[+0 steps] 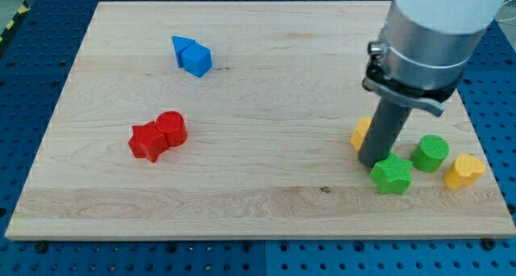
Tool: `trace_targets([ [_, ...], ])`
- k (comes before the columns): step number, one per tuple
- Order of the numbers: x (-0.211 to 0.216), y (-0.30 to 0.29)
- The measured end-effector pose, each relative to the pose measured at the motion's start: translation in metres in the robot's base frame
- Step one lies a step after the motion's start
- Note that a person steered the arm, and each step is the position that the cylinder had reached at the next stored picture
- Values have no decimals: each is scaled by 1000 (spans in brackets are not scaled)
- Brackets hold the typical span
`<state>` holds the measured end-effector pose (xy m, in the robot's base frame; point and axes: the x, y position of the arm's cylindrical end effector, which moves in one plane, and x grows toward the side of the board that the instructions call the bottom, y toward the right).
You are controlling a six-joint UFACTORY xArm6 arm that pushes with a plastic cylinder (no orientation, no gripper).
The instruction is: Move yellow hexagon towards top center
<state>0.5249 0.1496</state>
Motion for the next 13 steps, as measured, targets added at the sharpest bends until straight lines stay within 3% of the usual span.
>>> trace_targets([
  [3,-70,14],
  [9,-83,-90],
  [10,-99,-90],
  [13,-108,-11],
])
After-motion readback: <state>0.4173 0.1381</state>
